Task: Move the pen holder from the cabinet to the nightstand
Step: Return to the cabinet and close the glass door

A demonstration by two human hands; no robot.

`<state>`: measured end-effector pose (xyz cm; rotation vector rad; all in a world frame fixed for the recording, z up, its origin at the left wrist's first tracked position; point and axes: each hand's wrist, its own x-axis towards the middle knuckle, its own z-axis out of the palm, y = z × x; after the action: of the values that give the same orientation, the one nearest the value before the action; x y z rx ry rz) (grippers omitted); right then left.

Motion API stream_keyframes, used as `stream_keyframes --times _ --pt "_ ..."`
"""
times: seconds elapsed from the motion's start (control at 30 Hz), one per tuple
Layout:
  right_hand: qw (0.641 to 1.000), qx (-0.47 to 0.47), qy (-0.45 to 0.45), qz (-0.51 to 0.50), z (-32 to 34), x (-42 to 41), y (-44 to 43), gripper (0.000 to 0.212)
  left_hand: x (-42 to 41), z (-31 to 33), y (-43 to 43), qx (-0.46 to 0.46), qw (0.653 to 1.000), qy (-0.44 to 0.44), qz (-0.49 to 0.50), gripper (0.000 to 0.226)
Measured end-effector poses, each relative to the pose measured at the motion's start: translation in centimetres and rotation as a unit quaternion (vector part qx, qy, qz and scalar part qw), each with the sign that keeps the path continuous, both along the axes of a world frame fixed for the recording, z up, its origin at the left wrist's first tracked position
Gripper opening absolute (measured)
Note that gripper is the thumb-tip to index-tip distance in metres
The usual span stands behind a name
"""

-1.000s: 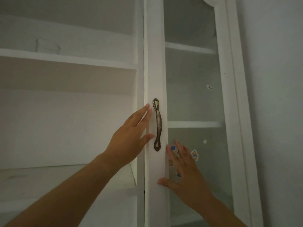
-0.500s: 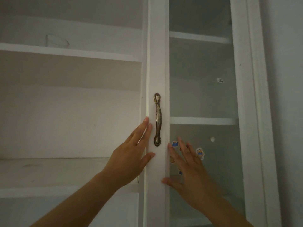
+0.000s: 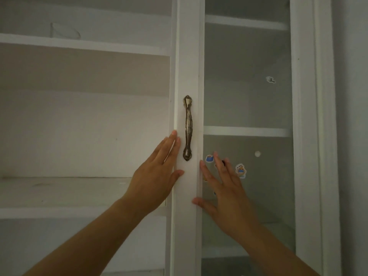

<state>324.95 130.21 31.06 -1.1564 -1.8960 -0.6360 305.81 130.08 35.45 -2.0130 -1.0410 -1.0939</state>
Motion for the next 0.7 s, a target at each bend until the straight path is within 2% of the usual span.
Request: stream_keyframes --times 0.07,0.2,0.53,0.7 --pt "1.0 0.017 0.002 -0.006 -0.8 -0.1 0.2 0.074 0.1 -1.2 0.0 0.049 0.998 0.038 0.031 0.08" --pt "0.999 0.026 0.028 0.013 -2.2 -0.6 0.7 0.065 0.2 -3.5 0.3 0.055 0.995 0.066 0.059 0.083" --pt "0.998 0.041 0.045 0.032 -2.4 -0.6 1.6 0.064 -0.2 -3.5 1.3 0.034 0.996 0.073 0.041 0.079" --pt "0.999 0.025 -0.004 0.027 -2.3 0.5 1.0 0.071 -0.3 -3.3 0.5 0.032 0.993 0.088 0.072 0.079"
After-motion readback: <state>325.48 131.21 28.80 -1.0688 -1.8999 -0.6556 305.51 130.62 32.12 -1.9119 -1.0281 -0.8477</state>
